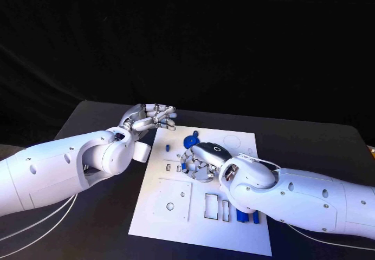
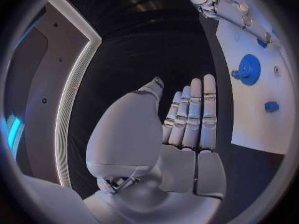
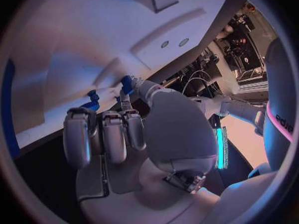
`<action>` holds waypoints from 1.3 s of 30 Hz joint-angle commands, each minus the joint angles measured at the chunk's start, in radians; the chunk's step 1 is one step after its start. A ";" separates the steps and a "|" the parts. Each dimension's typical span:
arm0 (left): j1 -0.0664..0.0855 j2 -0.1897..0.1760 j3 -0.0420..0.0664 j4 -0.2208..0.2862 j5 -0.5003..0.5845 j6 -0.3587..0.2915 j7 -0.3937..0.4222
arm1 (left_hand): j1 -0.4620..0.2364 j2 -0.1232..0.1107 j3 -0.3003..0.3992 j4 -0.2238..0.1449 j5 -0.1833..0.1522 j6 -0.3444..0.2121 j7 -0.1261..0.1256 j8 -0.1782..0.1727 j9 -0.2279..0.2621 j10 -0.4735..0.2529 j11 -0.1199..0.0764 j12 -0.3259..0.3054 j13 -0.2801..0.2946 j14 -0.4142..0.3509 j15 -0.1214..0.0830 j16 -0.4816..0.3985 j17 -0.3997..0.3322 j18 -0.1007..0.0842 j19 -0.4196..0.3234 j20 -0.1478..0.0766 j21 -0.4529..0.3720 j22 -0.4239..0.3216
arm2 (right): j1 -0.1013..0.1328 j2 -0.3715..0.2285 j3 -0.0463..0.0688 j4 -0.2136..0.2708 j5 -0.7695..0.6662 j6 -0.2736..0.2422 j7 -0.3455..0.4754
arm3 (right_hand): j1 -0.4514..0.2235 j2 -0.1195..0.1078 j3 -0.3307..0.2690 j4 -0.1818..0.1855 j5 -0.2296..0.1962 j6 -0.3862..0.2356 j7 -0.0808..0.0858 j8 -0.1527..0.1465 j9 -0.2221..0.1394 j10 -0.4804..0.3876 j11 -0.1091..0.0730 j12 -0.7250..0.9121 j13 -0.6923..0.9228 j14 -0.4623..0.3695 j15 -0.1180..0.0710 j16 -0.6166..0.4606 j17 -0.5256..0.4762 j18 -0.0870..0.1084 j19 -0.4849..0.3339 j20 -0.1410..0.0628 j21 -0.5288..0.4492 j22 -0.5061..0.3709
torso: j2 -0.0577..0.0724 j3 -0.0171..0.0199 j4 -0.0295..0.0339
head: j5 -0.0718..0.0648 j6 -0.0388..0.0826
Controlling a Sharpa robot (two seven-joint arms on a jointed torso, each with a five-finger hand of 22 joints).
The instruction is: Assemble the parts on the task board
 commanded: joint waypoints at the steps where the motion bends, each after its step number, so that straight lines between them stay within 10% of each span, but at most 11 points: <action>1: 0.000 0.002 0.000 0.000 0.003 0.017 0.004 | -0.007 0.002 -0.006 0.001 -0.003 0.004 0.009 0.002 0.002 -0.001 0.005 0.002 0.001 -0.007 0.003 0.003 0.001 0.011 -0.008 0.000 0.006 0.001 | -0.005 0.001 -0.003 -0.007 -0.017 0.021 -0.008 | -0.012 0.001 -0.002 0.004 0.000 0.036 -0.032 0.059 0.052 0.012 -0.010 -0.002 0.137 0.095 -0.007 0.005 0.217 -0.018 0.022 -0.006 0.002 0.143 | 0.001 -0.0004 -0.0007 | 0.000 -0.001; 39: 0.000 0.001 0.000 -0.005 0.003 0.016 0.002 | -0.008 0.002 -0.007 0.001 -0.003 0.004 0.010 0.002 0.002 -0.001 0.005 0.001 0.001 -0.007 0.003 0.004 0.002 0.011 -0.010 0.000 0.008 0.002 | -0.010 0.003 -0.004 -0.026 -0.023 0.017 -0.003 | -0.064 -0.057 -0.026 0.019 0.001 -0.008 -0.014 0.047 0.045 0.001 0.005 -0.013 0.127 0.094 0.004 0.004 0.212 -0.016 0.017 0.001 -0.008 0.137 | 0.000 0.0006 -0.0003 | -0.003 -0.008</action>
